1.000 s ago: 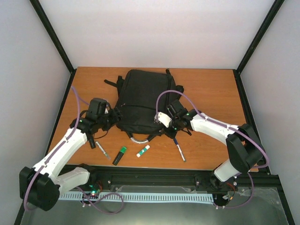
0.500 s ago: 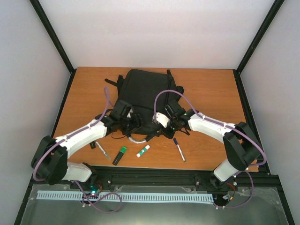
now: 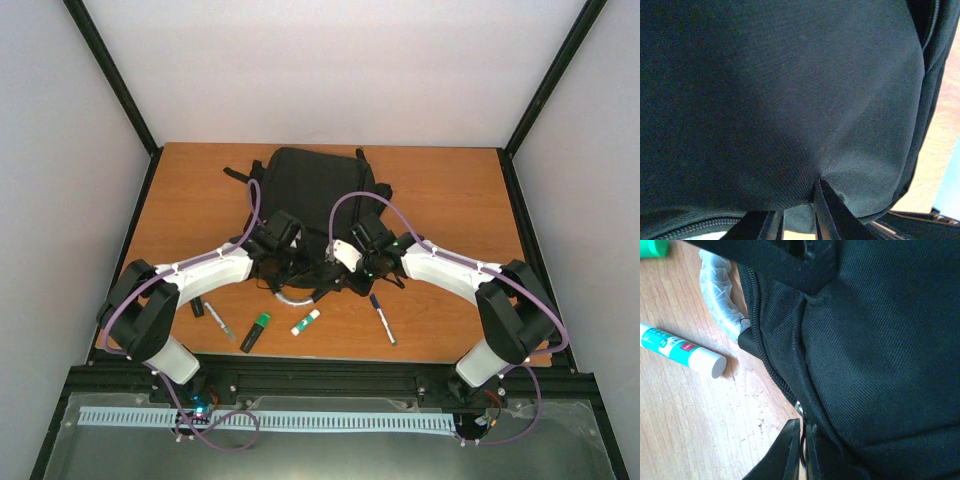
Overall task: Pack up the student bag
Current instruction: Zip the student bag at the center of the board.
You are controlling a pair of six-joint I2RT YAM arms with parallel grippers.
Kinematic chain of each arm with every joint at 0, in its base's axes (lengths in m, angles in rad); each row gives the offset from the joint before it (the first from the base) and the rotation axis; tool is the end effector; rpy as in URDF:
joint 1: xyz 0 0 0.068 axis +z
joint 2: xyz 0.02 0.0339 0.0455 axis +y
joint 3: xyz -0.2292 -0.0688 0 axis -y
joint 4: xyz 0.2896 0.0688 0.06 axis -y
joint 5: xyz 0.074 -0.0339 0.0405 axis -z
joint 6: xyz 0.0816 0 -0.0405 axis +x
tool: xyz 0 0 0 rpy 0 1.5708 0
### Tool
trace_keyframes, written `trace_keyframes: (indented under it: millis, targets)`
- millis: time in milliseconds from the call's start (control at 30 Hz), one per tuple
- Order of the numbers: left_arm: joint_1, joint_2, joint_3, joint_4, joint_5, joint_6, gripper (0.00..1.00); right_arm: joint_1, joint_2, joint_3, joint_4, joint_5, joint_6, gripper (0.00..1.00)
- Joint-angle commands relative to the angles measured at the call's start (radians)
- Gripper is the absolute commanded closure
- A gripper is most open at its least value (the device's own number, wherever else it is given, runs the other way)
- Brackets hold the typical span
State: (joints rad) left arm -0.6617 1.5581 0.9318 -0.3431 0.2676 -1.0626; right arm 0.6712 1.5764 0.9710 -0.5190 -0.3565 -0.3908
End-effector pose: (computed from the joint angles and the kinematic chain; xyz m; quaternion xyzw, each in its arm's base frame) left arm 0.2812 -0.2464 0.0956 -0.1498 0.9355 -0.3058 0.0943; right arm 0.2630 0.2453 0.0915 -0.5199 0.8077 0.2017 0.1915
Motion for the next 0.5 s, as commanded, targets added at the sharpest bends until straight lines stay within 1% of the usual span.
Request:
trace_keyframes:
  millis: [0, 33, 67, 200, 367, 467]
  targets:
    - [-0.022, -0.012, 0.035, 0.037, -0.014, 0.007, 0.93, 0.010, 0.004, 0.020, 0.041, -0.013, 0.004, 0.97]
    - [-0.022, -0.025, 0.035, 0.019, -0.026, 0.012, 0.98, 0.007, 0.004, 0.018, 0.036, -0.008, 0.000, 0.97]
    - [-0.022, -0.036, 0.036, 0.004, -0.040, 0.020, 0.99, 0.002, 0.001, 0.015, 0.032, -0.002, -0.006, 0.97]
    - [-0.022, -0.092, 0.021, -0.036, -0.087, 0.039, 0.99, -0.059, -0.014, 0.008, 0.006, -0.007, -0.018, 0.97]
    - [-0.022, -0.163, -0.033, -0.049, -0.094, 0.045, 0.99, -0.159, -0.024, 0.002, -0.014, 0.005, -0.046, 0.97]
    - [-0.022, -0.184, -0.060, -0.045, -0.088, 0.061, 0.99, -0.201, 0.002, 0.030, -0.004, 0.019, -0.036, 0.97]
